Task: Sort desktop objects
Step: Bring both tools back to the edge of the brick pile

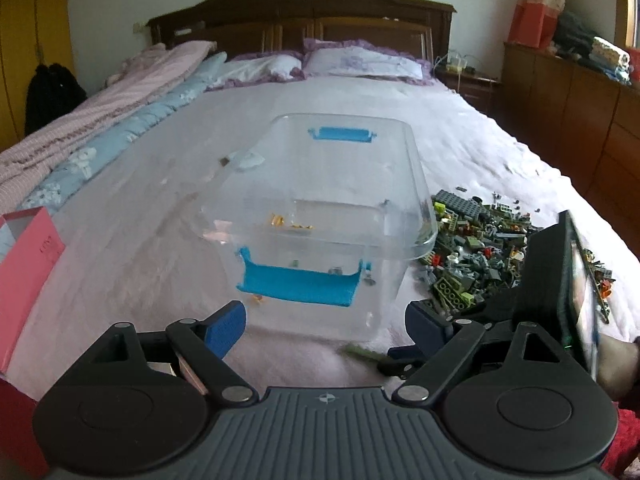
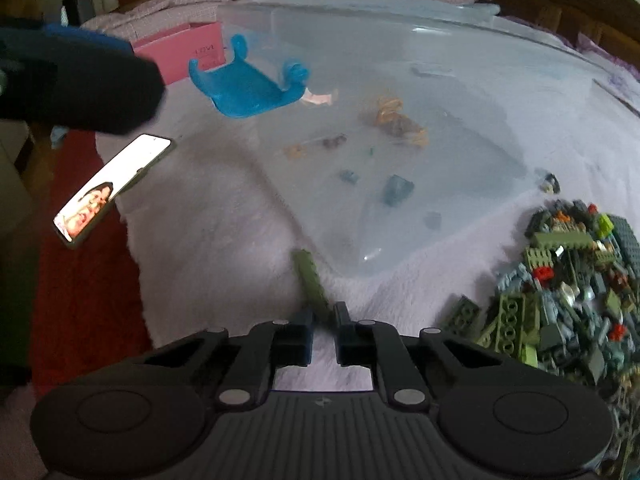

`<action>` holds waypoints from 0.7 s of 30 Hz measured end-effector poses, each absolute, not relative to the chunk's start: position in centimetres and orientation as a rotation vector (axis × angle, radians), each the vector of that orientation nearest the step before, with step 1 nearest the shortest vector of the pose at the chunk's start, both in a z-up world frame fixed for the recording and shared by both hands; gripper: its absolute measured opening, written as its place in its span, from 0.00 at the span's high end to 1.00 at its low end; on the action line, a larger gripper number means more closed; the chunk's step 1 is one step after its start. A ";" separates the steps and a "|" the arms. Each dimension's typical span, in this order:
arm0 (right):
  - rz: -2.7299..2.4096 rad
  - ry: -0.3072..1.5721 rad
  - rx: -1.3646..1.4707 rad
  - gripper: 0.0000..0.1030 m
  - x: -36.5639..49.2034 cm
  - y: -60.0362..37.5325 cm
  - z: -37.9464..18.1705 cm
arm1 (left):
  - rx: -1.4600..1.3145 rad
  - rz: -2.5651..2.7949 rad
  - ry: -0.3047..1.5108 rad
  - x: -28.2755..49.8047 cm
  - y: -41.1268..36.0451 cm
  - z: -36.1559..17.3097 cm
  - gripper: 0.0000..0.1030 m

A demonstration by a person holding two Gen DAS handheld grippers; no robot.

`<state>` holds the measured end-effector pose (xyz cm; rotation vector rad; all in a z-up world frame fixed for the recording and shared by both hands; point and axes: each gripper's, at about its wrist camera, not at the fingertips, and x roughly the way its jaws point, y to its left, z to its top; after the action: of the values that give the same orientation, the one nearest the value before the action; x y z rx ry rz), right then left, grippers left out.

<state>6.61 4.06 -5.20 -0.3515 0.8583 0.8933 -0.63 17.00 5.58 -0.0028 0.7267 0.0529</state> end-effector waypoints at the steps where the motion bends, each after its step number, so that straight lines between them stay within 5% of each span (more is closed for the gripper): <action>1: 0.880 0.853 -0.335 0.91 6.4 3.5 -4.9 | -0.002 0.047 0.724 -0.6 16.9 5.6 0.15; 11: 0.695 0.718 -0.167 0.92 6.0 -4.8 3.4 | -0.002 0.004 0.692 -0.2 15.8 5.7 0.15; 18: 0.758 0.513 -0.157 0.92 8.6 -2.0 12.4 | 0.001 0.007 0.697 -0.6 15.5 5.5 0.15; 19: 0.763 0.494 -0.165 0.88 9.1 -0.8 13.1 | 0.001 0.010 0.701 -0.6 15.5 5.5 0.15; 21: 0.760 0.476 -0.194 0.65 9.8 1.1 13.9 | -0.004 0.020 0.710 -0.6 15.6 5.4 0.15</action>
<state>9.80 1.14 13.89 -0.1944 0.4757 0.7604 -0.61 15.58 5.39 -0.0038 0.7098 0.0200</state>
